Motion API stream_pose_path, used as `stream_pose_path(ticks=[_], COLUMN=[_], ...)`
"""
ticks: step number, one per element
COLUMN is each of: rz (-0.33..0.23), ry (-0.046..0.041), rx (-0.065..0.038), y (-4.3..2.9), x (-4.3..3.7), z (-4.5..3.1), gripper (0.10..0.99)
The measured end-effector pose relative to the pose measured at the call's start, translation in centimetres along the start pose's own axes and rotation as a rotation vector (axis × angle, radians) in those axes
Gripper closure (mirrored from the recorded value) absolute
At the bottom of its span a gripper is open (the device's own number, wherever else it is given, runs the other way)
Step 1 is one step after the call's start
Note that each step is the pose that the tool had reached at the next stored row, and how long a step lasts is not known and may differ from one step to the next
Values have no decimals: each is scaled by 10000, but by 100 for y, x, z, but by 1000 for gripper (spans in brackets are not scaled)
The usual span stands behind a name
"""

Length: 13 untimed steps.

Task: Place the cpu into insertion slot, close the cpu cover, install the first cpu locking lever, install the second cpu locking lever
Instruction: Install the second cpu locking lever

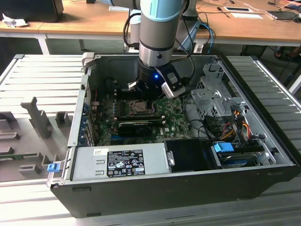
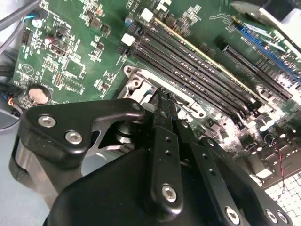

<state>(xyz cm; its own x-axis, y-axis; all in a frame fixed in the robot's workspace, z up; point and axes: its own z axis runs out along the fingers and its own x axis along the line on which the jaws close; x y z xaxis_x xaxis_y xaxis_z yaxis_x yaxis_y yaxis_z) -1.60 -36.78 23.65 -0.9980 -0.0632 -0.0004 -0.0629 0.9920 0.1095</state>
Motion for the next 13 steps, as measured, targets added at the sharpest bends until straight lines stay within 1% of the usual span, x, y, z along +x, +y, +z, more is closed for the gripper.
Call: stream_pose_path(ticks=[1,2,3,4,8,9,10,11,13], rz=[-1,-2,-3,-3,-61,-71,-83,-98,-125], ry=[-16,-26,-35,-35,-25,-26,-30,-35,-34], rx=[-263,-423,-559,-567,-601,-621,-679,-748,-777], y=[-12,-25,-62,-104,-168,-176,-196,-213,-220], x=[1,1,4,7,12,14,22,49,133], z=[0,0,-2,-4,-4,-4,-3,3,6], gripper=[980,980,980,980,980,980,980,980,980])
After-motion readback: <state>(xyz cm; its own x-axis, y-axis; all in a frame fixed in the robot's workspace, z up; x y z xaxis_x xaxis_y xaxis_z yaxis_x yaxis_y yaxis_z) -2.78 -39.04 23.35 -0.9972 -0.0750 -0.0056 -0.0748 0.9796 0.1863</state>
